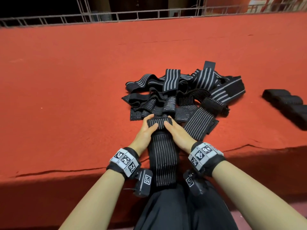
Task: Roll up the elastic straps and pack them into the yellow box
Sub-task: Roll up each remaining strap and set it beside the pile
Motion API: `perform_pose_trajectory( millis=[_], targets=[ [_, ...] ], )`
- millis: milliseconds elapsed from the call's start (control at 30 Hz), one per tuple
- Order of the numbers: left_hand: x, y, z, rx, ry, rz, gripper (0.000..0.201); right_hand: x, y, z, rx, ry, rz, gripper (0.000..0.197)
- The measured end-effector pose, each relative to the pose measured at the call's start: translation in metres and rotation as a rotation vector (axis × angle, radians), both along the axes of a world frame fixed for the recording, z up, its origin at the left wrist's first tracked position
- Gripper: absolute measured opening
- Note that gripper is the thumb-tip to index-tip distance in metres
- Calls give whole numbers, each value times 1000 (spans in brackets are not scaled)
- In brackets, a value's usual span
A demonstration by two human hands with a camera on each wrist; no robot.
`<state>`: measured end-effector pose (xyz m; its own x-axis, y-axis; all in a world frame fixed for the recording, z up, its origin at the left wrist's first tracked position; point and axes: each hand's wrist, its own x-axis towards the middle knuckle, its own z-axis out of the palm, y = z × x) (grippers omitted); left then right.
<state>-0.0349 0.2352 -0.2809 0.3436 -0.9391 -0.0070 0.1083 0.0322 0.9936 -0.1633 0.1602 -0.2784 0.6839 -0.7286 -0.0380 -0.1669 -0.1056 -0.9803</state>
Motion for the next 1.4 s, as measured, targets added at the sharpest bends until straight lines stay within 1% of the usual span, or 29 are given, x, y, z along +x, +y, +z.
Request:
perform_pose_trajectory(
  millis=[67,100,133,200,233,267,300,333,433,467,533,600,667,733,800,933,1033,1067,1133,1200,1267,1333,1400],
  targets=[
    [0,0,1,4,-6,-26,50,-1,-2,1,56,2,9,58],
    [1,-1,0,2,-2,-29,54,-1,-2,0,80,-24,8,58],
    [2,0,-1,2,4,-27,58,0,-2,0,104,-65,-4,52],
    [4,1,-3,-19,3,-7,62,-1,1,2,109,-114,-48,29],
    [5,1,-5,-26,9,1,65,-2,2,2,99,-139,-64,23],
    [7,2,-5,-20,18,10,67,-4,2,4,110,-180,-66,21],
    [8,2,-5,-14,32,23,65,-6,2,5,149,-233,-63,23],
    [8,3,-4,-5,28,42,60,-9,1,6,199,-282,-59,26],
    [4,3,0,7,-70,60,34,-14,-1,8,297,-355,-55,36],
    [2,3,2,2,-103,56,28,-16,-2,9,320,-373,-49,38],
    [0,3,3,-13,-131,48,23,-18,-4,7,371,-410,-38,41],
    [0,3,3,-30,-124,28,22,-18,-4,7,407,-433,-49,40],
    [1,4,4,-44,-106,12,27,-19,-4,6,389,-428,-73,40],
    [1,6,4,-58,-120,-3,37,-18,-3,5,368,-418,-76,43],
    [0,7,3,-79,-138,0,41,-18,-2,5,369,-417,-69,46],
    [2,6,3,-67,-124,31,42,-13,0,6,353,-411,-89,38],
    [3,6,2,-29,-108,53,50,-10,-3,6,442,-434,-131,42],
    [3,6,1,-20,-93,54,53,-10,-4,6,468,-445,-151,41],
    [4,6,-2,-14,-58,46,57,-9,-3,7,452,-418,-168,33],
    [4,5,-2,-19,-33,48,55,-7,-1,5,350,-336,-117,28],
    [5,5,-1,-31,-24,62,47,-6,2,4,243,-268,-68,26],
    [5,6,0,-43,-23,71,42,-8,2,4,225,-274,-77,25],
    [4,6,1,-47,-27,71,40,-10,1,4,256,-315,-74,29]
  ],
)
